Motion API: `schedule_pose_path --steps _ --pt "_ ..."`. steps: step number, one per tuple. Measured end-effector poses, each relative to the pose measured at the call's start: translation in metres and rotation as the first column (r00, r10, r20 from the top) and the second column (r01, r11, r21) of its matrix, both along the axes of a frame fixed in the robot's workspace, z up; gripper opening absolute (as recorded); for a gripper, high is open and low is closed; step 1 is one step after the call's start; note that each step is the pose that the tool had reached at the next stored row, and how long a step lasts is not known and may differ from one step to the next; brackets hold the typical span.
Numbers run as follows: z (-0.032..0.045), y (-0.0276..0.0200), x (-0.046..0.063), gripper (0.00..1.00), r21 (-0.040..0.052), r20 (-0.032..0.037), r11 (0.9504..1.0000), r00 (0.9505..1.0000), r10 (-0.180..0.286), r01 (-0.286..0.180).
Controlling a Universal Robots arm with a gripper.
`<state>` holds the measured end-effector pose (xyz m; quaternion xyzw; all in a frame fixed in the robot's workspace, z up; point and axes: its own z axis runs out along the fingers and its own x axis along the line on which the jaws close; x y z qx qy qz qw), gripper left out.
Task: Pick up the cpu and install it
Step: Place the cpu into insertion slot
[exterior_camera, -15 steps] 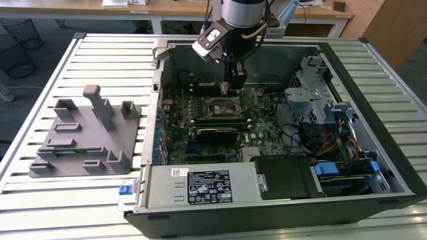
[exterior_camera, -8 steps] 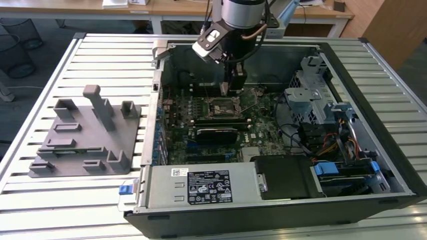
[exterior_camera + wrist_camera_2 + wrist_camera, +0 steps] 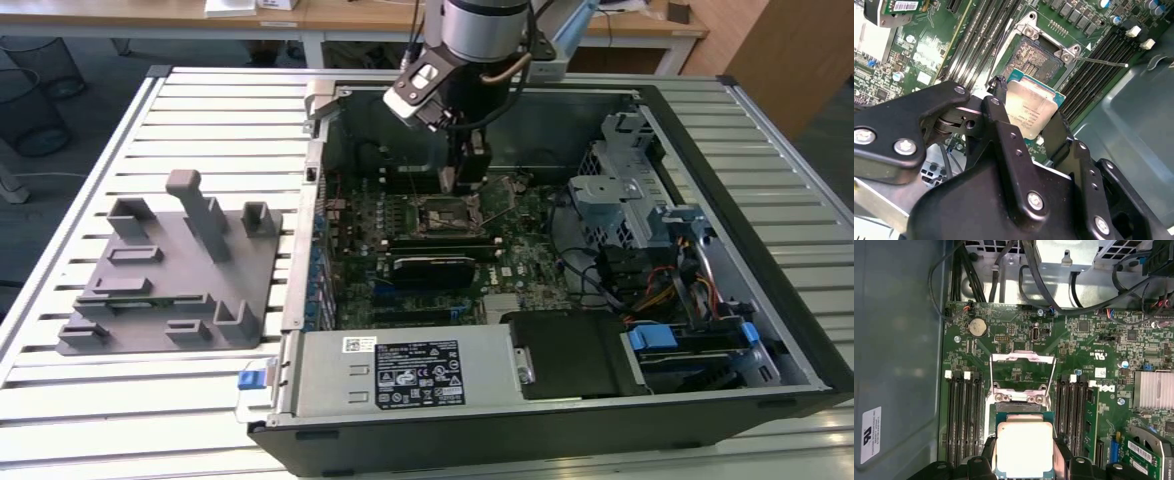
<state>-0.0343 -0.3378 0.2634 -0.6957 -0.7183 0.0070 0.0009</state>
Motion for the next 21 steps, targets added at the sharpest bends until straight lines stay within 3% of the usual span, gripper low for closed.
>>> schedule_pose_path --steps 21 --pt "-0.0139 0.0000 -0.007 0.53 0.0000 0.0000 1.0000 1.0000 -0.002 0.002"
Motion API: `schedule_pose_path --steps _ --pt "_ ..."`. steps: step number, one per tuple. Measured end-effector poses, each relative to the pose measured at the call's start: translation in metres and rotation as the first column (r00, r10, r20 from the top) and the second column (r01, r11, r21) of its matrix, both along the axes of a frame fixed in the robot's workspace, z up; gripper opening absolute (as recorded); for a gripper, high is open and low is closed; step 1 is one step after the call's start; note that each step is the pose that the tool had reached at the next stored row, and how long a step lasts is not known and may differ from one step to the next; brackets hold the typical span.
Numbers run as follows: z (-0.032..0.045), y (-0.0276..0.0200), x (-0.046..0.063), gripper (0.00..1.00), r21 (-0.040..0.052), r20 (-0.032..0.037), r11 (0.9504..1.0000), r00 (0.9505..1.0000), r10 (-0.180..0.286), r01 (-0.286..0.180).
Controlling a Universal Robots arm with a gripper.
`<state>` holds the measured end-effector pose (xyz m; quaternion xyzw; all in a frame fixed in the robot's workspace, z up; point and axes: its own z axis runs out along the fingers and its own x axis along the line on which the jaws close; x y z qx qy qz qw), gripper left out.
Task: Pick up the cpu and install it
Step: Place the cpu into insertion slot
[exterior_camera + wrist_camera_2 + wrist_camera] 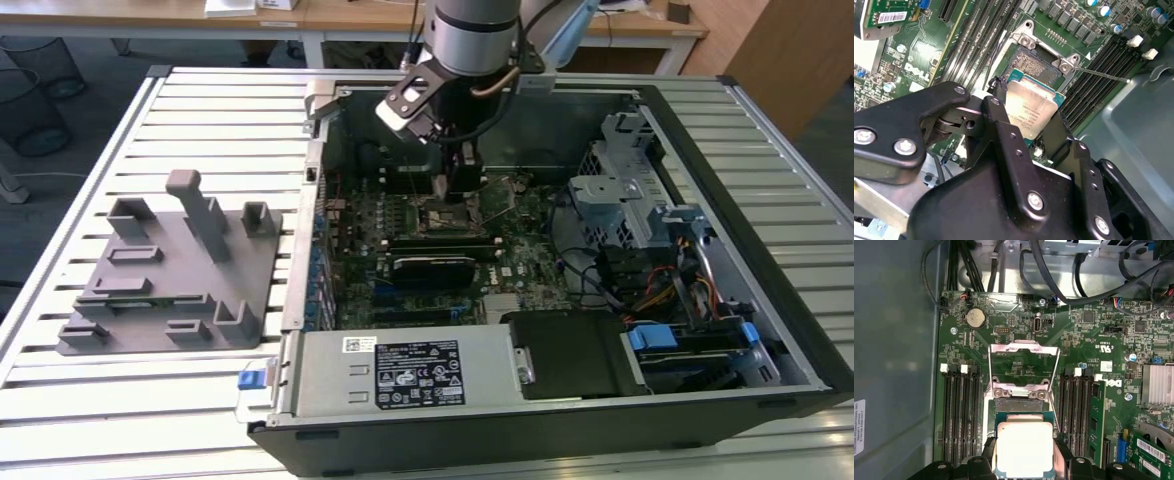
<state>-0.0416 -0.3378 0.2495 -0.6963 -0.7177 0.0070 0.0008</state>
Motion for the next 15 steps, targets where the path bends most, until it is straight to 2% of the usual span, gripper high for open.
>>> schedule_pose_path --steps 15 --pt "-0.0045 0.0000 -0.0005 0.53 0.0000 -0.0001 1.0000 1.0000 -0.001 0.001"
